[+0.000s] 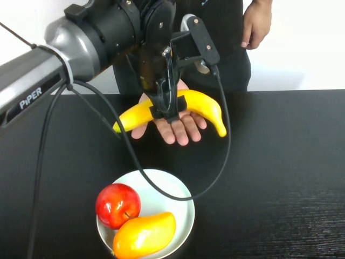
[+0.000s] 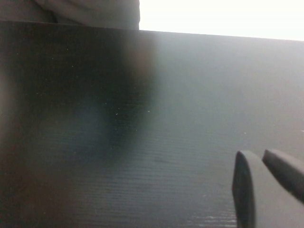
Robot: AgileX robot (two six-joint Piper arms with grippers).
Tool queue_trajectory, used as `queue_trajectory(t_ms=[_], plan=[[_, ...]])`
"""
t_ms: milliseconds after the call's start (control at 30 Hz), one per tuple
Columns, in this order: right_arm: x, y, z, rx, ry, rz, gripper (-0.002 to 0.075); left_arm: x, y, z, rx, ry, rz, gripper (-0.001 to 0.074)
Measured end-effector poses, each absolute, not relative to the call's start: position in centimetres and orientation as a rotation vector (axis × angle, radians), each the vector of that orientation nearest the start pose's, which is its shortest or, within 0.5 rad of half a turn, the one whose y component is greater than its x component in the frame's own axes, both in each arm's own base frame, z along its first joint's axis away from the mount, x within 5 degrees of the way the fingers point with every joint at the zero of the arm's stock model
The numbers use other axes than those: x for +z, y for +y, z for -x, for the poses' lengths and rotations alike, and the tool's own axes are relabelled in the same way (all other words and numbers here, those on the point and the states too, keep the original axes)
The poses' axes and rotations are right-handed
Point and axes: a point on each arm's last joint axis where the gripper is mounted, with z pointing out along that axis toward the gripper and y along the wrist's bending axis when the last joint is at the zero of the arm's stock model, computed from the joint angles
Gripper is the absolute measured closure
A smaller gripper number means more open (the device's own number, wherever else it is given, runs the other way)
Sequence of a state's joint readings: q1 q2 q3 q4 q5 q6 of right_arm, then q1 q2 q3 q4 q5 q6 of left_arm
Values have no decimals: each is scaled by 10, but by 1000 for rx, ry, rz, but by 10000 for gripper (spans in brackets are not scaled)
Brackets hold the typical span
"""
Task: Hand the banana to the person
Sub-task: Hand the grabbed banana to the person
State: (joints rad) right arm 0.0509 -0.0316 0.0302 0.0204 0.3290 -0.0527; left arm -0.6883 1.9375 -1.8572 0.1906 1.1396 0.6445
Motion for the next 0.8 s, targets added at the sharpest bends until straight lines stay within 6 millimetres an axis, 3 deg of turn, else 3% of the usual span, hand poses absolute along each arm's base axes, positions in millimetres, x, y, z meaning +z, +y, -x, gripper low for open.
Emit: queue_trajectory(t_ms=[233, 500, 600, 800], plan=[[175, 3, -53, 18, 1809, 81, 734, 325, -254, -338, 295, 2075, -1669, 139], [175, 3, -53, 20, 1809, 80, 734, 363, -251, -310, 274, 2031, -1595, 158], [175, 3, -53, 18, 1809, 81, 734, 375, -242, -289, 218, 2059, -1509, 255], [175, 3, -53, 18, 1809, 81, 734, 389, -191, -234, 154, 2091, -1359, 617]])
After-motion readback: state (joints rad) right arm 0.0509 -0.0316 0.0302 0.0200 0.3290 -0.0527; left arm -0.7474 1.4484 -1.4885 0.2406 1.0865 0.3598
